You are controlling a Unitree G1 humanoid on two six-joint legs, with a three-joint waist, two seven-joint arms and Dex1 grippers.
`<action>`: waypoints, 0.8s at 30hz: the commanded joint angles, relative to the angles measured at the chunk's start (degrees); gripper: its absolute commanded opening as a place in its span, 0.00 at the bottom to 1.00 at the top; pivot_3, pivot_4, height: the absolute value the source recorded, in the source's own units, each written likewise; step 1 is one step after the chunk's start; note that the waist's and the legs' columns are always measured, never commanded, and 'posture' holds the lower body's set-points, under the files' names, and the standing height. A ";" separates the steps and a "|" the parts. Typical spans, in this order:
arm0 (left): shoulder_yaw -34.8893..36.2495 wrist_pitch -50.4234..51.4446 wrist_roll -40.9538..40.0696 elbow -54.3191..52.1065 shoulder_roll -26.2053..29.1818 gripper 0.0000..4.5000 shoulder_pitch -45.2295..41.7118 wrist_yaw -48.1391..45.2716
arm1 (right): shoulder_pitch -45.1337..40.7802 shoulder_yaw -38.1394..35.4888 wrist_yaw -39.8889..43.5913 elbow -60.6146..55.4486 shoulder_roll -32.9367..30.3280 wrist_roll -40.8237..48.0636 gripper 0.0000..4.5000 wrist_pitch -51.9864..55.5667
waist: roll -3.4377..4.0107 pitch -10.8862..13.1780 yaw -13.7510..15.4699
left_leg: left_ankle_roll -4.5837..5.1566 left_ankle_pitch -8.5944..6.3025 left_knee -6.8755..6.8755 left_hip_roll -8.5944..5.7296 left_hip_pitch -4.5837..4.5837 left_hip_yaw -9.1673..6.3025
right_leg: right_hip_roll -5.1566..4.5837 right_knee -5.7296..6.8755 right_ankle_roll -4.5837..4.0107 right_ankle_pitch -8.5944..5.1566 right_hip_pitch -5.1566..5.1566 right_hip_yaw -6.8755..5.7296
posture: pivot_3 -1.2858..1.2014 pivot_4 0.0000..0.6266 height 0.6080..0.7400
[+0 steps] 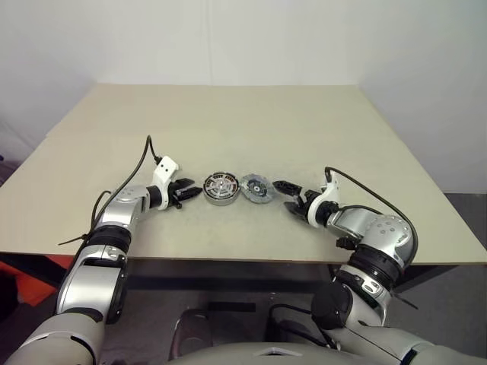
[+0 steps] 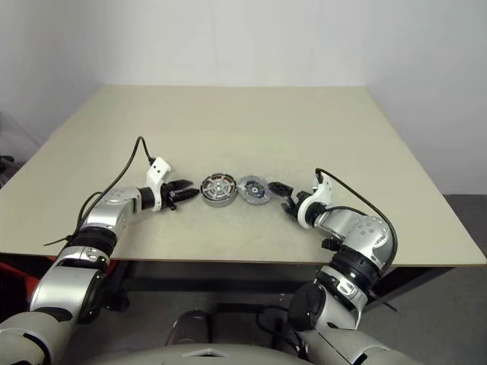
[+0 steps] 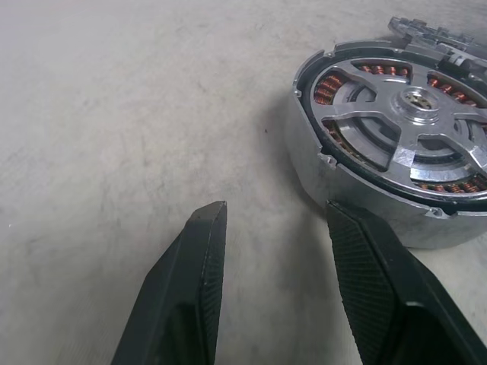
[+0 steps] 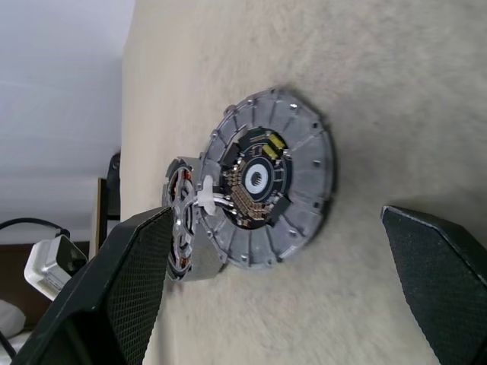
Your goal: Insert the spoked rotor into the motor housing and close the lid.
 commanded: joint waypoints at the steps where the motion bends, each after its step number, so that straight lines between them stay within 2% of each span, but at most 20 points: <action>1: 0.16 -0.76 -0.21 -2.23 0.02 0.49 -0.93 -0.11 | -4.91 3.82 -0.97 4.63 10.96 3.11 1.00 -1.35 | 0.00 0.00 -0.12 | 0.00 0.00 0.00 0.00 0.00 0.00 | 0.00 0.00 0.00 0.00 0.00 0.00 | 0.52 0.00 1.00; 13: 0.39 -0.82 -0.33 -2.68 0.27 0.49 -0.42 0.10 | -3.67 11.10 -2.53 12.78 8.25 8.51 1.00 -10.66 | -0.01 0.00 -1.21 | 0.00 0.00 -0.01 0.05 -0.01 0.02 | 0.05 0.00 -0.02 0.00 -0.02 -0.01 | 0.52 0.00 1.00; 24: 0.03 -0.52 -0.24 -3.55 0.00 0.49 -0.03 0.02 | -3.94 17.85 1.62 15.93 4.09 11.64 1.00 -28.42 | 0.00 0.00 -1.02 | -0.03 0.02 0.00 0.03 -0.45 0.04 | 0.05 0.01 -0.08 0.04 -0.41 -0.01 | 0.52 0.00 1.00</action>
